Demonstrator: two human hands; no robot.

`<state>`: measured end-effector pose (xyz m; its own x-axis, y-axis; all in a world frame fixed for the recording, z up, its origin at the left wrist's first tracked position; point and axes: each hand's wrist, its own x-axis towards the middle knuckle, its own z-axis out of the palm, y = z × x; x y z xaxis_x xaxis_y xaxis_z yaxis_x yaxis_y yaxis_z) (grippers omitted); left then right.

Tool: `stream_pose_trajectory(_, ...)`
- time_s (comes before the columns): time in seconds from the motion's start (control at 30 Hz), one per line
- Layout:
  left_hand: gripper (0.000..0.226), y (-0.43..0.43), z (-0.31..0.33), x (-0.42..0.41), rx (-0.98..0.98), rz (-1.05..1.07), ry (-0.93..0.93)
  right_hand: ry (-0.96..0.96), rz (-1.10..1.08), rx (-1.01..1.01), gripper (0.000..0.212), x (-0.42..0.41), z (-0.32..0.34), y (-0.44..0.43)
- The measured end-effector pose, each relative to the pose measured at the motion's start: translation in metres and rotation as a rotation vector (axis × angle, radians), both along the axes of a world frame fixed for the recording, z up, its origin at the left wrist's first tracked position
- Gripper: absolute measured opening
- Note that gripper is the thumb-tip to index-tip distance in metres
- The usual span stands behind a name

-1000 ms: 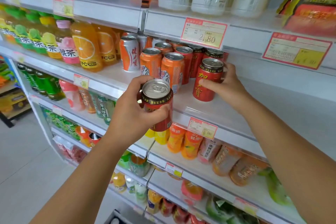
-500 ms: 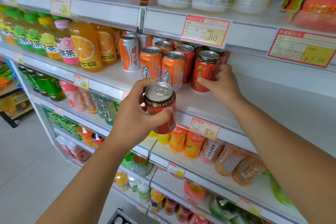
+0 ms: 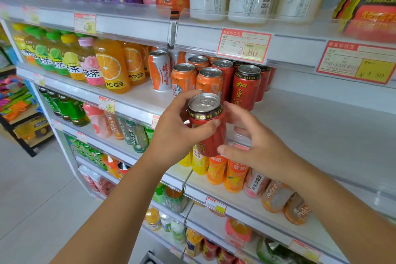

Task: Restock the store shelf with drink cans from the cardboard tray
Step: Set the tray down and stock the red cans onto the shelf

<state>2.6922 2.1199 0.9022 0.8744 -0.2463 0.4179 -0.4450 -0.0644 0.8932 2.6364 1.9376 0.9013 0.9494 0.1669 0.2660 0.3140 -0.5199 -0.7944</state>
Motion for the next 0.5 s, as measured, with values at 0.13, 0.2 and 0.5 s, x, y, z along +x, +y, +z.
stream_pose_trajectory(0.13, 0.055, -0.024, 0.008, -0.001, -0.028, 0.032, -0.047, -0.104, -0.095, 0.191, 0.09, 0.005, -0.003, 0.012)
stream_pose_trajectory(0.2, 0.067, -0.036, 0.012, 0.0, -0.012, 0.028, -0.049, -0.174, -0.214, 0.252, 0.083, 0.011, -0.005, 0.009)
stream_pose_trajectory(0.5, 0.069, -0.015, -0.041, 0.03, 0.616, 0.243, -0.427, -0.164, -0.527, 0.134, 0.081, 0.045, -0.003, -0.031)
